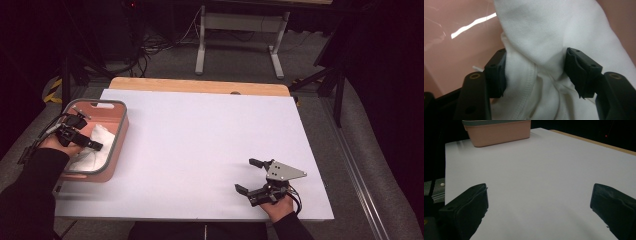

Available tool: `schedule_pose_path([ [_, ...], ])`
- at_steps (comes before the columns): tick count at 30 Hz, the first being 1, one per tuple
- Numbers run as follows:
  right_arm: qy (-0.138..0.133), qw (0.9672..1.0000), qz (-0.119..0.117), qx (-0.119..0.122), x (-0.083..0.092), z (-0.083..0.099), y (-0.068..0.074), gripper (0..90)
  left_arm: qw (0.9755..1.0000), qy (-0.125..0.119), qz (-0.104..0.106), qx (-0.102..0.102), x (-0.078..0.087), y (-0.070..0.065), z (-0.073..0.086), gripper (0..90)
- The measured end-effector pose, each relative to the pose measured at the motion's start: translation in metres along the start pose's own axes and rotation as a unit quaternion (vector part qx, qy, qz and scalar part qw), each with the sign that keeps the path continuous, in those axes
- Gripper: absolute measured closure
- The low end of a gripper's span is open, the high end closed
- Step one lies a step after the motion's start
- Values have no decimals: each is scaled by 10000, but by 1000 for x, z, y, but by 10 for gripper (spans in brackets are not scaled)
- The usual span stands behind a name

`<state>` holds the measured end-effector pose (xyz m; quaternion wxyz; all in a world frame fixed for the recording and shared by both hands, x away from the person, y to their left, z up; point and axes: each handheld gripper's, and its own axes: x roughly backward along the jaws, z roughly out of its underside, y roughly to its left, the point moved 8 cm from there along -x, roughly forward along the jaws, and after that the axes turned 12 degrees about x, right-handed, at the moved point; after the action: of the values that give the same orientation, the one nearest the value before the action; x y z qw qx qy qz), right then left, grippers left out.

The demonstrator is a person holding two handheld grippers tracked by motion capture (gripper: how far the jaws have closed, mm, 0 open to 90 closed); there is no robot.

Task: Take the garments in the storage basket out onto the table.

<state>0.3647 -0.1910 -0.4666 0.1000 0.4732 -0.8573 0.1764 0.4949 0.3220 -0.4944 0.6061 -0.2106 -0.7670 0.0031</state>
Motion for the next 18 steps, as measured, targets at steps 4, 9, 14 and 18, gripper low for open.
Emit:
schedule_pose_path([
  [4, -20, 10000, 6, 1, 1, 0, 0, 18, 10000, 33, -7, -33, 2, -2, 1, 558],
  [9, -21, 10000, 11, 4, 1, 0, -1, 18, 10000, 22, -37, -87, 6, -3, 2, 692],
  [14, -14, 10000, 9, -1, 1, 0, -1, 18, 9999, -26, -83, -142, 8, -5, 3, 734],
  [18, -19, 10000, 15, -2, 1, 0, -1, 18, 9994, -285, -64, -187, 15, -6, 2, 745],
])
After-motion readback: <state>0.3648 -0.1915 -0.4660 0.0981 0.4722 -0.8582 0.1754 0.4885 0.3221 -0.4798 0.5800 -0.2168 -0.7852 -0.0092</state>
